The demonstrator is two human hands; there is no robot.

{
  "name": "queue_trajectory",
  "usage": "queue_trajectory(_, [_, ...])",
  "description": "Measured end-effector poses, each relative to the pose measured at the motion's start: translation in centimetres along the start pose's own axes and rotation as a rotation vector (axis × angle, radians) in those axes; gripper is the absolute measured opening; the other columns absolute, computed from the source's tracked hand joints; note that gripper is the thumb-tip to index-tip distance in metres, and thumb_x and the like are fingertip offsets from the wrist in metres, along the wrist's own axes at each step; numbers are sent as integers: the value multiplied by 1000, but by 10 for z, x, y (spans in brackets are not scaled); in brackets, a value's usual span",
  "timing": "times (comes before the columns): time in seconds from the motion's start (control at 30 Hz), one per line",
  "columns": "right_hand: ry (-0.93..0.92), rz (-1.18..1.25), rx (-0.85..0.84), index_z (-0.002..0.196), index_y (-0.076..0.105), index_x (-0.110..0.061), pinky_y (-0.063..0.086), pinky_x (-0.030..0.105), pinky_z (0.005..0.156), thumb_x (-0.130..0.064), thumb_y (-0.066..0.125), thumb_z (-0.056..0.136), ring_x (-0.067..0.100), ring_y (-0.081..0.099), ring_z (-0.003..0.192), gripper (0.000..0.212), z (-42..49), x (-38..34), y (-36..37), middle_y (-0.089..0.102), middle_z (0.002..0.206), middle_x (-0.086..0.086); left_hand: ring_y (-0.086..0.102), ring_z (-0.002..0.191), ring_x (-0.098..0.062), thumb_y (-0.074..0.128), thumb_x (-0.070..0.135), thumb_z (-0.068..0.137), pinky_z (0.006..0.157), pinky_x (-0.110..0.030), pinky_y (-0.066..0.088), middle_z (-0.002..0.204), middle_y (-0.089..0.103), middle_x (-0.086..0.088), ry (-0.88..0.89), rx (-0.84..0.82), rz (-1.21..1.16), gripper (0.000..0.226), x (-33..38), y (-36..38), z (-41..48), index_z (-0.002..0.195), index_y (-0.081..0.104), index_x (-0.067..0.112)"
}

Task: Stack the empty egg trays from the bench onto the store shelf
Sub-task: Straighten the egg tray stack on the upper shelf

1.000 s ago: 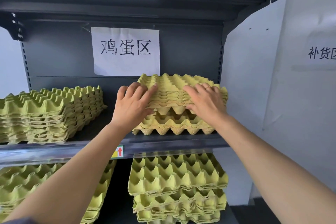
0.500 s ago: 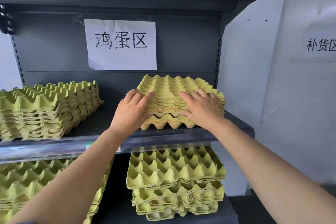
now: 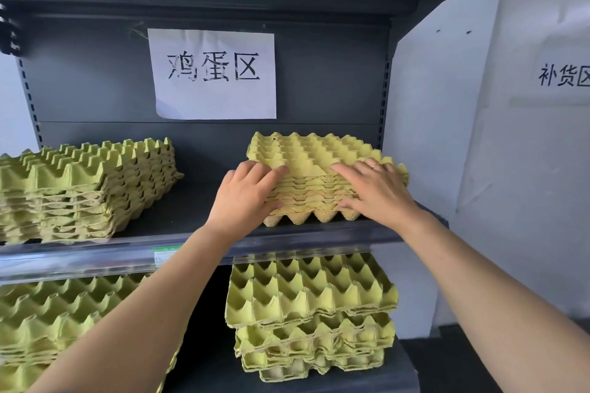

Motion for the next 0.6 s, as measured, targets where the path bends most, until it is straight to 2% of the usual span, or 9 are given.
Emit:
queue_trajectory(0.07, [12,63,0,136,39,-31,40,40,86,-51,59,84,24,49,115,59,0,6,-2,60,121,1,52,107,-36,83,37,63,82,-48,42,110,58,-9,-76,-17,-30,71,-3,5,3,126,55,18])
queue_trajectory(0.17, [53,117,41,133,48,-32,42,37,80,-44,54,91,26,49,109,44,5,10,-6,57,119,1,32,127,-33,75,44,72,97,-54,33,131,43,-10,-223,-100,-198,70,-16,21,4,132,49,20])
queue_trajectory(0.27, [80,64,62,130,49,-34,44,36,77,-45,50,92,25,51,106,39,5,12,-6,62,112,0,27,128,-35,72,37,78,99,-53,38,131,41,-14,-227,-144,-300,61,-18,28,6,130,51,12])
queue_trajectory(0.4, [93,50,55,128,48,-34,44,37,77,-48,46,92,24,52,107,38,4,13,-4,68,103,-2,33,124,-38,75,34,76,97,-51,39,125,46,-15,-218,-110,-303,58,-19,29,7,124,56,8])
queue_trajectory(0.53, [122,48,53,133,45,-33,42,38,81,-45,44,94,26,49,113,41,3,11,-3,66,113,-1,30,127,-35,73,38,76,96,-54,39,128,44,-13,-211,-134,-302,59,-21,30,8,126,55,11])
queue_trajectory(0.6, [154,19,55,137,42,-33,38,42,87,-44,45,95,27,47,117,44,0,8,-7,60,122,0,30,128,-32,70,42,78,99,-51,32,131,43,-10,-215,-146,-255,58,-21,26,8,127,54,16])
Point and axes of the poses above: each hand's wrist, its own z-axis towards the middle knuckle, its own y-axis out of the palm, x = y × z, the point moved 7 cm from there along z, towards the middle knuckle
